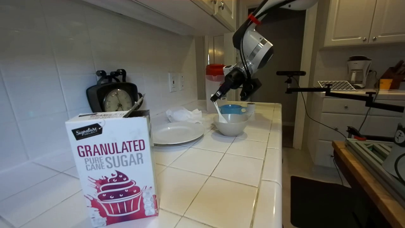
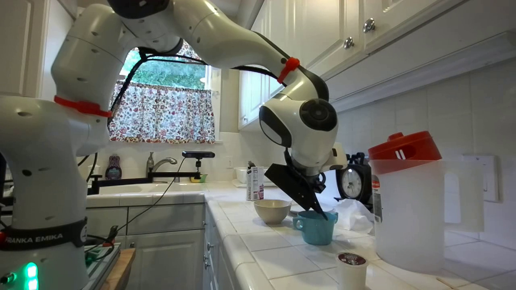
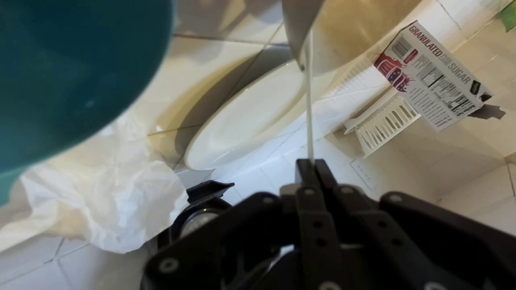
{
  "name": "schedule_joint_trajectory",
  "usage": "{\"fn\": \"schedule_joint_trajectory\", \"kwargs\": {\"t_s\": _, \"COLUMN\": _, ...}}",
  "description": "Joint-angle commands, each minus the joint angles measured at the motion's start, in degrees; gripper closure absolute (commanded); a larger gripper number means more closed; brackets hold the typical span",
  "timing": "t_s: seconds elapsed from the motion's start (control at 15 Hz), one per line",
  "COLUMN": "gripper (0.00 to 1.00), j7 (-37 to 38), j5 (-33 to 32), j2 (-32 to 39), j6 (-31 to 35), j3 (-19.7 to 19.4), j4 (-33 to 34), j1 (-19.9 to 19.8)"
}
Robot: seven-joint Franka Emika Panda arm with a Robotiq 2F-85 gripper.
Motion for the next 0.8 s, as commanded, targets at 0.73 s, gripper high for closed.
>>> {"fn": "schedule_joint_trajectory", "kwargs": {"t_s": 0.73, "gripper": 0.99, "j7": -4.36, "j5": 0.46, "j2": 0.20, "j6": -0.21, "j3": 1.63, "j4": 0.11, "j1": 0.65}}
